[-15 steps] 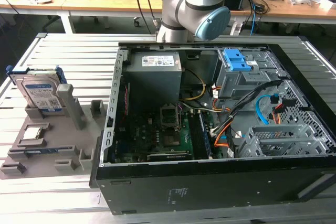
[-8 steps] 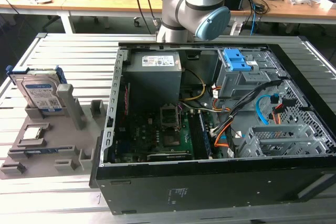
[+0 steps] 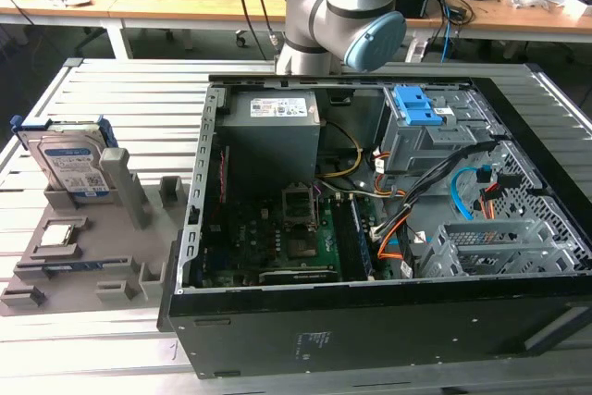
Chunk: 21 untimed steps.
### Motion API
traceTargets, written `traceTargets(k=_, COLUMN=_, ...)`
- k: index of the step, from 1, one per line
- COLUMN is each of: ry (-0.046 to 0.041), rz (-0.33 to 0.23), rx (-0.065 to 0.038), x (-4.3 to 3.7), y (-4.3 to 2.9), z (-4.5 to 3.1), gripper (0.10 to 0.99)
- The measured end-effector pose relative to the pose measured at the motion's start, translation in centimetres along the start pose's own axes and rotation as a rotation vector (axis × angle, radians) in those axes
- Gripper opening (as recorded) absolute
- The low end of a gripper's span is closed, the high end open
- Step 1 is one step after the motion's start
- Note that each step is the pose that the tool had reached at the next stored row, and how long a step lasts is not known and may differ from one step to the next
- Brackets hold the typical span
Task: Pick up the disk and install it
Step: 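Pick up the disk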
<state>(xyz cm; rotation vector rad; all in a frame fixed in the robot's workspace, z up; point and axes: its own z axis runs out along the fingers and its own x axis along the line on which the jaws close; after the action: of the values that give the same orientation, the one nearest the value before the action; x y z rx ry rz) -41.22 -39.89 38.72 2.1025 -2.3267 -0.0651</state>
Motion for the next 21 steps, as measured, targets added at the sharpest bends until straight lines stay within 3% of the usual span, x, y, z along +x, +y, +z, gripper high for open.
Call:
traceTargets(k=1, ry=0.0000, rz=0.000, rx=0.000, x=0.00, y=0.00, z=0.00, gripper=0.416)
traceTargets(k=3, ry=0.0001, rz=-0.001, rx=0.000, x=0.00, y=0.00, z=0.00, gripper=0.416)
traceTargets(k=4, ry=0.0001, rz=-0.002, rx=0.000, x=0.00, y=0.00, z=0.00, gripper=0.482)
traceTargets(k=8, ry=0.0002, rz=-0.005, rx=0.000, x=-0.44, y=-0.06, z=0.01, gripper=0.482)
traceTargets(k=10, ry=0.0004, rz=-0.010, rx=0.000, x=-1.39, y=-0.22, z=0.03, gripper=0.482)
traceTargets(k=14, ry=0.0006, rz=-0.017, rx=0.000, x=-2.53, y=-0.49, z=0.05, gripper=0.482)
traceTargets(k=21, ry=0.0042, rz=-0.036, rx=0.000, x=-3.03, y=-0.98, z=0.25, gripper=0.482)
